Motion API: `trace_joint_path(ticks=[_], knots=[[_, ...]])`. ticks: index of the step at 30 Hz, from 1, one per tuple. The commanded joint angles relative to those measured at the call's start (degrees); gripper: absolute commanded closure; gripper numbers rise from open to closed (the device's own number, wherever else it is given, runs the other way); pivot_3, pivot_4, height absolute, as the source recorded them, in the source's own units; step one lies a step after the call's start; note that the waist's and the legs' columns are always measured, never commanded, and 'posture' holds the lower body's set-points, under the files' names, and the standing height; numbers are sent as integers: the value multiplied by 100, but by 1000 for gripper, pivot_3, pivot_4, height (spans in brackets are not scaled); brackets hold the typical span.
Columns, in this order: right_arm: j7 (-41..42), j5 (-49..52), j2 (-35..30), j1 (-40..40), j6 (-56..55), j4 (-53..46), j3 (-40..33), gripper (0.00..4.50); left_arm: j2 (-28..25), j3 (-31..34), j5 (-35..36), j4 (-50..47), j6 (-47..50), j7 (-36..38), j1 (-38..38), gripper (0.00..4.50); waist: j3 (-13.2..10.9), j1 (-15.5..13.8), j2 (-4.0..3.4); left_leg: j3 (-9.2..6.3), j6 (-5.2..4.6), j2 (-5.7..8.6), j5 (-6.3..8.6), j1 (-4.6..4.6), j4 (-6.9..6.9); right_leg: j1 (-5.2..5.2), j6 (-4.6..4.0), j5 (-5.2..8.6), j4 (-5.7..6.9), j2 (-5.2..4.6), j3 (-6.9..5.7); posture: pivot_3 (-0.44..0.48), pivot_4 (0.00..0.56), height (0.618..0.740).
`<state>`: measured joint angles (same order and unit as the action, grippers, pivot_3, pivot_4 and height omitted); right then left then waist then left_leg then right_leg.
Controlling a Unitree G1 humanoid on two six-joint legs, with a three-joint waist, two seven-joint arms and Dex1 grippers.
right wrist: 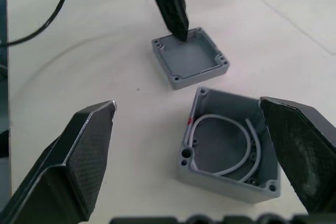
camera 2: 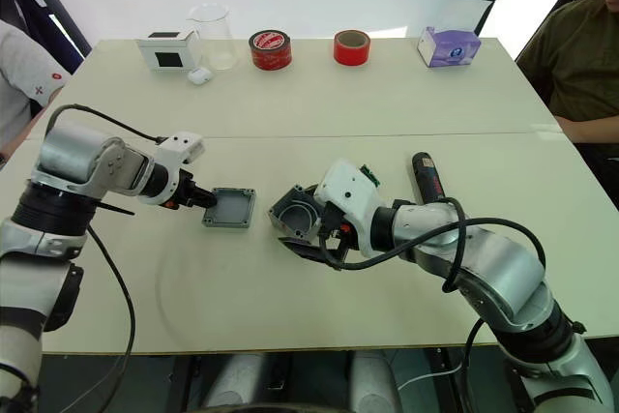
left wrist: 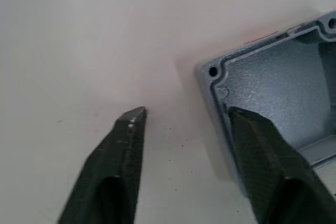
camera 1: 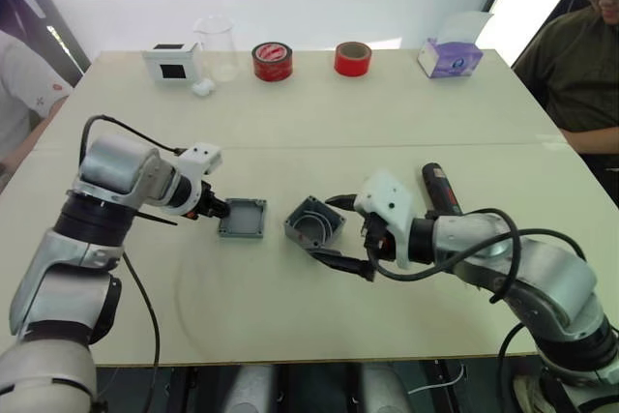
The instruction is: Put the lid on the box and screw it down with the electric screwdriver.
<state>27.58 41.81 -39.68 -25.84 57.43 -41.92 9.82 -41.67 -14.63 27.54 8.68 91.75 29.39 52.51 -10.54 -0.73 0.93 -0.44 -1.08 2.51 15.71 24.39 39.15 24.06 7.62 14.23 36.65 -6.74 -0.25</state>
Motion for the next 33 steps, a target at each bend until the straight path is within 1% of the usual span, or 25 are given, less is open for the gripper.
trace_joint_path(ticks=[1, 3, 6, 8, 9, 10, 12, 13, 14, 17, 20, 23, 26, 33], knots=[[31, 270, 12, -148, 136, -148, -407, 0, 139, 21, 79, 32, 75, -86, -202, 3623, 1, 0, -1, 0, 0, 0, 0, -1, 0, 0, 0, 0, 1, 0, 0, 0, 150, 740], [18, 389, 56, -182, 209, -84, -538, 0, 188, 161, 103, -4, 75, -155, -234, 4426, 3, -2, -4, 0, 0, 0, 0, -2, 0, -1, 0, 0, 3, 0, 0, 0, 150, 740], [-40, 536, 157, -187, 271, 38, -723, 0, 272, 418, 78, -2, 75, -297, -222, 4486, 4, -7, -3, 0, 1, 0, -1, -4, 0, -1, 0, 0, 9, -2, 1, 0, 150, 740], [-126, 607, 263, -170, 271, 228, -912, 0, 378, 785, -92, 76, 75, -454, -103, 4486, 4, -11, -3, 0, 1, 2, -1, -4, 1, -2, 0, 0, 10, -3, 0, 0, 150, 740], [-216, 652, 383, -187, 271, 371, -1045, 0, 471, 1074, -169, 150, -141, -555, -37, 4486, 3, -15, -3, -1, 2, 2, -1, -4, 1, -1, 0, 0, 12, -3, 0, 0, 150, 740], [-380, 604, 548, -263, 216, 576, -1168, 0, 525, 1305, -209, 189, -476, -592, 0, 4486, 2, -14, 0, -1, 3, 4, -2, -4, 1, 0, 0, 0, 18, -4, 0, 0, 150, 740], [-827, 820, 1083, -591, 312, 1154, -1472, 0, 395, 1552, -336, -74, -1964, -314, -233, 4486, 1, 19, 3, 0, 4, 4, -2, -2, 2, 4, 0, 0, 33, -4, 1, 0, 150, 740], [-951, 941, 1314, -761, 358, 1415, -1581, 0, 436, 1798, -298, -260, -2589, -200, -355, 4486, -1, 54, 6, 0, 12, 2, -7, -1, 1, 9, -1, 0, 34, -3, 2, 0, 150, 740], [-997, 1031, 1447, -856, 411, 1573, -1671, 0, 501, 1964, -267, -384, -2999, -146, -447, 4486, -1, 54, 5, 9, 52, 1, -30, 5, -3, 33, -4, -2, 33, -4, 12, 0, 150, 740], [-1335, 1171, 1914, -1242, 580, 2262, -1874, 0, 810, 2370, -266, -632, -3867, -309, -572, 4486, -1, 33, 4, 7, 69, -3, -38, 10, -24, 42, -9, 0, 33, -3, 12, 0, 150, 740], [-1653, 1262, 2466, -1788, 605, 3198, -2097, 0, 1022, 2308, -478, -807, -4652, -329, -739, 4486, 0, 56, 3, 10, 69, 0, -39, 10, -27, 42, -13, -2, 33, -5, 12, 0, 150, 740], [-1504, 968, 2528, -2155, 486, 3774, -1934, 0, 1478, 2343, -368, -872, -4941, -454, -796, 4486, 0, 12, 3, 10, 69, 2, -39, 10, -26, 41, -13, -3, 36, -5, 11, 0, 150, 740], [-1253, 749, 2426, -2312, 406, 3941, -1712, 0, 1727, 2327, -361, -927, -5065, -486, -766, 4486, 0, 18, 3, 10, 64, 6, -36, 13, -21, 39, -14, -4, 36, -6, 11, 0, 150, 740], [-1032, 484, 2444, -2364, 351, 4026, -1622, 0, 2074, 2214, -442, -824, -5193, -599, -640, 4486, 0, 128, 3, 10, 60, 6, -34, 13, -20, 39, -13, -4, 41, -3, 10, 0, 150, 740]])
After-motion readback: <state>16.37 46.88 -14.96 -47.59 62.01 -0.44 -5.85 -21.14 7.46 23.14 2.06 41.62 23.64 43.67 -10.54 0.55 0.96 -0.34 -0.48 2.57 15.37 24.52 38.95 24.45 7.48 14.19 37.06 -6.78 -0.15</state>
